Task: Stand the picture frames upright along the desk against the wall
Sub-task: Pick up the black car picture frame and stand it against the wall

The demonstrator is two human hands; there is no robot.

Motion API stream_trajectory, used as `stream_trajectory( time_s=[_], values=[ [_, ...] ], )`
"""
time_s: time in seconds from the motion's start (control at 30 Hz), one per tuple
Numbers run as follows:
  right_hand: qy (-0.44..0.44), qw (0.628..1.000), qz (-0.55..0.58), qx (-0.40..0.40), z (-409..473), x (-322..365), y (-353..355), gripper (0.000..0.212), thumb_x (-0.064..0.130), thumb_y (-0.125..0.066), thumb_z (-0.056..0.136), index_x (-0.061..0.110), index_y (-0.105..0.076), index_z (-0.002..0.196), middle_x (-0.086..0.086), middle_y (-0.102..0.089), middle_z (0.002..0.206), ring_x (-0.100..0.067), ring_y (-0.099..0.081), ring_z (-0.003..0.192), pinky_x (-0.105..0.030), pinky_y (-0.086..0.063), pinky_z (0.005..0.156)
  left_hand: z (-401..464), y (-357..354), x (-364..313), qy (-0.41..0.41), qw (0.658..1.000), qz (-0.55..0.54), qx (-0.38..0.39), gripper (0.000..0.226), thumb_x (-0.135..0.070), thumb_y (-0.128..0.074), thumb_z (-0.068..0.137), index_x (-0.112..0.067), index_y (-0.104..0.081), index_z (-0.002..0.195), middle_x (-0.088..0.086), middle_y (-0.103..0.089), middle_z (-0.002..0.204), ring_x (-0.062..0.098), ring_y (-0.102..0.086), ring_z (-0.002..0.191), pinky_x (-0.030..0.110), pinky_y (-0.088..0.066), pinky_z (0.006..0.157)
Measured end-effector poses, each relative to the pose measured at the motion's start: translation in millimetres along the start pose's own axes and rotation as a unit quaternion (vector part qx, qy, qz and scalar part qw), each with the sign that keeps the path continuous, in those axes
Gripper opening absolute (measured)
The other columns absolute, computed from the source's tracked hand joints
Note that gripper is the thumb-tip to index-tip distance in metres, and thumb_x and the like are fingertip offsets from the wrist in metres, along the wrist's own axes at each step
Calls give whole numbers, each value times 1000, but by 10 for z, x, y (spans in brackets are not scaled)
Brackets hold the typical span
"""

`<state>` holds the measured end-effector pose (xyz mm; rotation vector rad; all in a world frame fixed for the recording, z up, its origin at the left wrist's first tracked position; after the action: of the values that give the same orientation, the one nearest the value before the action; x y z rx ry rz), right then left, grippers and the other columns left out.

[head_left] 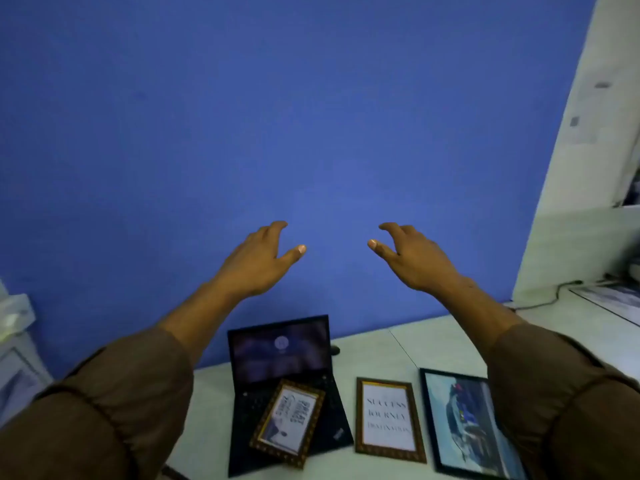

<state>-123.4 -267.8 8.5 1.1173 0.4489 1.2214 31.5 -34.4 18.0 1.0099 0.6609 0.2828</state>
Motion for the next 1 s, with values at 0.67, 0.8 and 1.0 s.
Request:
stream_trajectory(
  time_s=[0.67, 0.8, 1.0],
  values=[
    [-177, 961, 12, 213, -1462, -3147, -1222, 71, 72, -29, 96, 26, -35, 150, -16, -47, 151, -37, -55, 127, -52, -47, 103, -797, -3973, -1153, 195, 925, -226, 236, 67, -57, -47, 98, -22, -31, 153, 6, -38, 159, 26, -43, 140, 39, -38, 113],
    [-197, 949, 31, 244, -1375, -3482, -1550, 70, 70, -32, 96, 25, -37, 150, -18, -49, 146, -38, -55, 125, -50, -46, 102, -883, -4536, -1238, 239, 895, -259, 275, 66, -56, -46, 98, -22, -30, 153, 7, -38, 160, 28, -41, 143, 41, -36, 114],
    [-213, 930, 48, 296, -1180, -3969, -2200, 66, 66, -36, 98, 23, -41, 147, -21, -53, 139, -38, -56, 123, -46, -45, 102, -908, -5199, -1238, 325, 838, -313, 306, 64, -56, -44, 99, -18, -35, 149, 8, -43, 154, 26, -44, 137, 40, -36, 110]
  ],
)
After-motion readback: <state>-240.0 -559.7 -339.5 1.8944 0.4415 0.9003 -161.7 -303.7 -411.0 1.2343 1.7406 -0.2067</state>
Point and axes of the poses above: each hand's wrist, its own z-axis towards the middle knuckle, its own y-axis out of the back of the hand, x = y × z, the point moved 5 cm from there along z, towards the middle knuckle
